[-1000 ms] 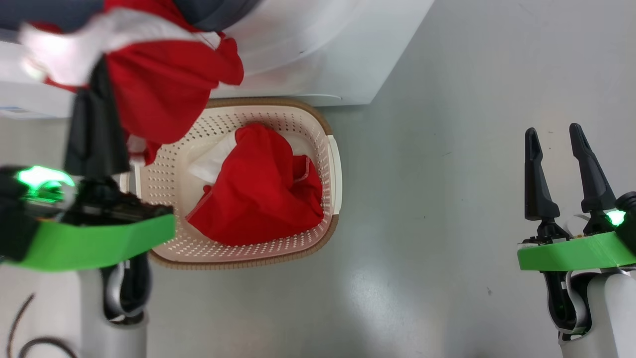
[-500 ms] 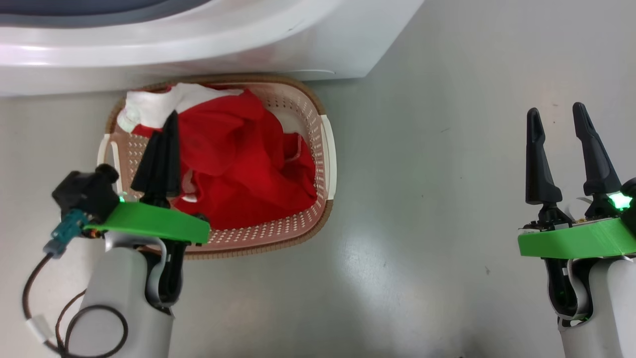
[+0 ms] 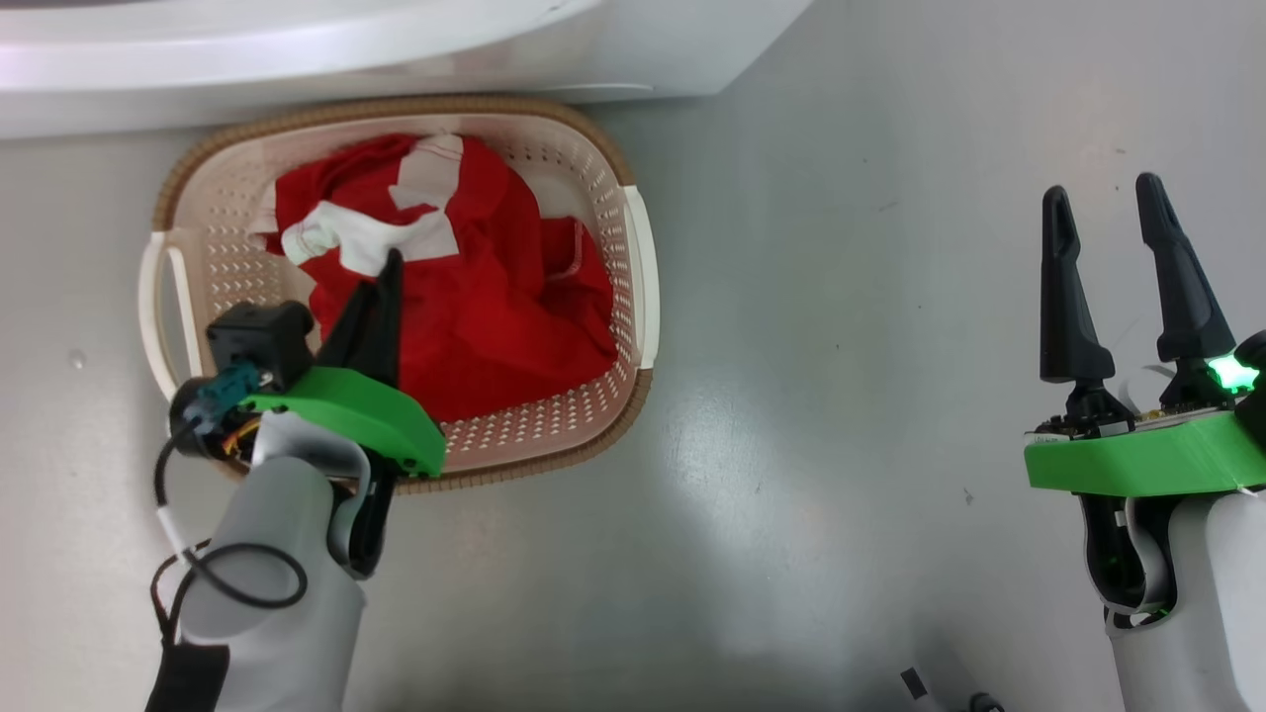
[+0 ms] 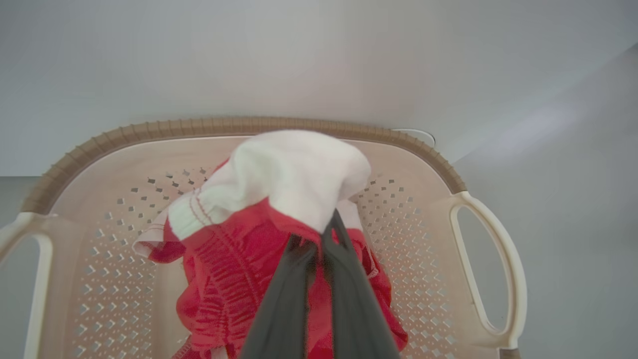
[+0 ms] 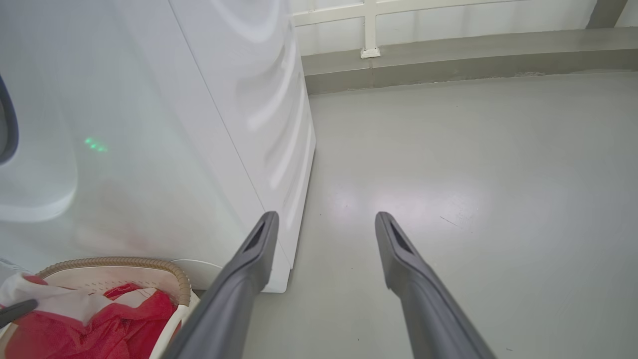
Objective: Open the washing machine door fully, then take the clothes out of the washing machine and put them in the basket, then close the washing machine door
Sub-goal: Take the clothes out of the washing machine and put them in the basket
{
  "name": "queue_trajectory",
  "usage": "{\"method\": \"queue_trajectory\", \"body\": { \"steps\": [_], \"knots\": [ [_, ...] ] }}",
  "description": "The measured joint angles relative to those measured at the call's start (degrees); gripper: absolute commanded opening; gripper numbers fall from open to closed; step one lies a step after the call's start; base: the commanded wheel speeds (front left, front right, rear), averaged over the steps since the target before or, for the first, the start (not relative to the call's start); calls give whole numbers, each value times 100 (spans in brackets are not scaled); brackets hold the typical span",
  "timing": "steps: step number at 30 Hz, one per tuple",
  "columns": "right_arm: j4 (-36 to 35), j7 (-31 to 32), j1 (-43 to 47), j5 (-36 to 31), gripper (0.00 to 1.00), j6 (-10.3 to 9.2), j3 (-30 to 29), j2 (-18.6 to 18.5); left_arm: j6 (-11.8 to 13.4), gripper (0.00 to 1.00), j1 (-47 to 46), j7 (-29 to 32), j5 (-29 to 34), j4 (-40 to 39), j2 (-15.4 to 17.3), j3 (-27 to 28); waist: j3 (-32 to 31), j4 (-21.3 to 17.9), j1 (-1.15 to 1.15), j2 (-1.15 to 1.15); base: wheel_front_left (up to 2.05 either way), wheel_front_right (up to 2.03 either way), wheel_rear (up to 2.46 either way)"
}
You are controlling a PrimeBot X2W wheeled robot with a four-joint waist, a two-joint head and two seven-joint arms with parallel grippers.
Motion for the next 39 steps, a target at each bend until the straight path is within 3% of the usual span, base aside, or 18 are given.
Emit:
{"method": "queue_trajectory", "body": {
  "steps": [12,13,16,17,18,31,39],
  "knots": [
    [-43,0,-70,0,100,0,60,-2,0,0,-612,4,-148,1135,18,-188,242,-141,0,0,0,0,0],
    [-43,0,-70,1,100,0,65,-2,0,5,-625,4,-175,1185,20,-207,240,-146,0,0,0,0,0],
    [-40,0,-70,1,100,0,68,-2,0,45,-632,4,-209,1281,49,-234,221,-150,0,0,0,0,0],
    [-36,0,-71,1,100,0,67,-2,0,91,-632,4,-209,1284,71,-234,211,-148,0,0,0,0,0],
    [-34,0,-71,1,100,0,67,-2,0,100,-633,4,-209,1283,93,-231,197,-146,0,0,0,0,0],
    [99,0,-69,-1,100,0,41,-2,0,100,-531,4,-269,1022,102,-79,-176,-72,0,0,0,0,0],
    [310,0,11,54,100,0,51,-1,0,100,82,4,-236,276,121,167,-763,-57,0,0,0,0,0]
  ]
}}
